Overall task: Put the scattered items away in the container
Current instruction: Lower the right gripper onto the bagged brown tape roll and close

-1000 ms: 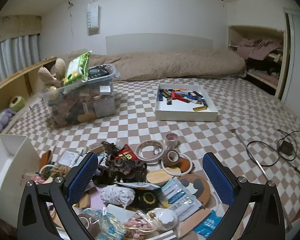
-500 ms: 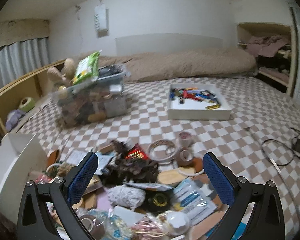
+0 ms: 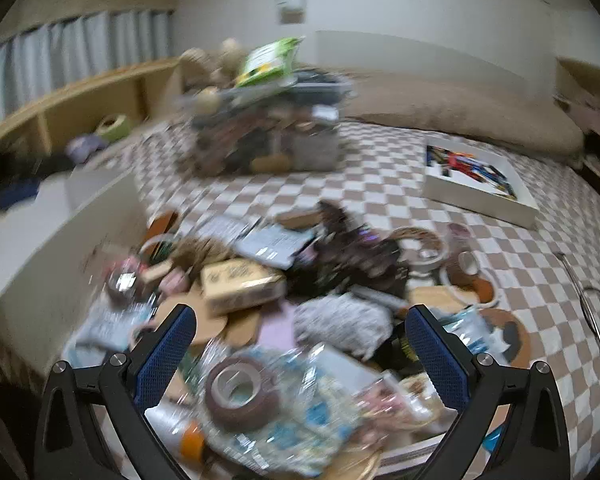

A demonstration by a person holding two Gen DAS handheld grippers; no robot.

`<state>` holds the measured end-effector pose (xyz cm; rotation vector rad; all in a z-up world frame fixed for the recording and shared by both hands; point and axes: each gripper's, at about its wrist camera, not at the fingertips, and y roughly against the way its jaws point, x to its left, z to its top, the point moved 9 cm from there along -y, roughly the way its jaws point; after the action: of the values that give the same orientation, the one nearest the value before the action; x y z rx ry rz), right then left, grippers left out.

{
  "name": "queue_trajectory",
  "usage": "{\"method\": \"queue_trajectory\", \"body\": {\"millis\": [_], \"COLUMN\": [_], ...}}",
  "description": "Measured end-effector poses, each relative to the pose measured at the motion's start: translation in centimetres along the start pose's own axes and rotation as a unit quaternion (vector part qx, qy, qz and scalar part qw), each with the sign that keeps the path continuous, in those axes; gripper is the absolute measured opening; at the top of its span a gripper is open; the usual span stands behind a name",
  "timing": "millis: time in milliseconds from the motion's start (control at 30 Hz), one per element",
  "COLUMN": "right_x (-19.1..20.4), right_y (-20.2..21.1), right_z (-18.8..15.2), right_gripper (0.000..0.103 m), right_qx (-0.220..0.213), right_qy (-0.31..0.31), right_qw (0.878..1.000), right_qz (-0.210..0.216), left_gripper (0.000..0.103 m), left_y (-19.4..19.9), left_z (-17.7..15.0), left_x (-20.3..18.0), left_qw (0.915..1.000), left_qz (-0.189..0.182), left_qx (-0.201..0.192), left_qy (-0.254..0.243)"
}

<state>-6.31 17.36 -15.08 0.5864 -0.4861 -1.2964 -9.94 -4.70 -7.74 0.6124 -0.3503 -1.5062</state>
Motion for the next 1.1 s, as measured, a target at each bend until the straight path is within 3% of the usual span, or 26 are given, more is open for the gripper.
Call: {"method": "queue_trajectory", "body": {"millis": [100,200,433,467,667,867,1100], "right_x": [1.2,1.2,1.6,1.7,1.3,0.1,-0.8], "right_y": [-0.4,-0.9,-2.0,-2.3,-2.7,-2.2,-0.6], "right_z": [-1.4,-2.6,-4.0,-4.3,-4.8,-4.2,-2.1], "right_gripper": [0.103,0.103,0.103,0.099,0.057,0.052,0.052], "right_qx": [0.02,0.037,0.062,0.066,0.08,0.079,0.034], "right_qy": [0.014,0.027,0.043,0.046,0.026,-0.032,-0.074], "right_qw": [1.0,0.998,0.997,0.996,0.996,0.996,0.996], "right_qz": [-0.001,-0.03,-0.037,-0.04,-0.022,0.022,0.042], "left_gripper": [0.103,0.103,0.103,0.103,0.103,0.103,0.103], "left_y": [-0.4,-1.0,-2.7,-3.0,-4.9,-6.5,-8.4], "left_z": [-0.3,-0.9,-2.4,-2.7,-4.3,-5.8,-8.4], "left_x": [-0.5,-1.2,-2.7,-2.7,-3.1,-3.0,-2.6], "left_qw": [0.9999,0.9997,0.9982,0.9978,0.9949,0.9915,0.9841], "left_qz": [-0.008,-0.006,0.009,0.015,0.036,0.063,0.085], "left_qx": [0.01,0.021,0.05,0.055,0.078,0.097,0.132], "left_qy": [-0.001,-0.01,-0.033,-0.035,-0.053,-0.06,-0.082]}}
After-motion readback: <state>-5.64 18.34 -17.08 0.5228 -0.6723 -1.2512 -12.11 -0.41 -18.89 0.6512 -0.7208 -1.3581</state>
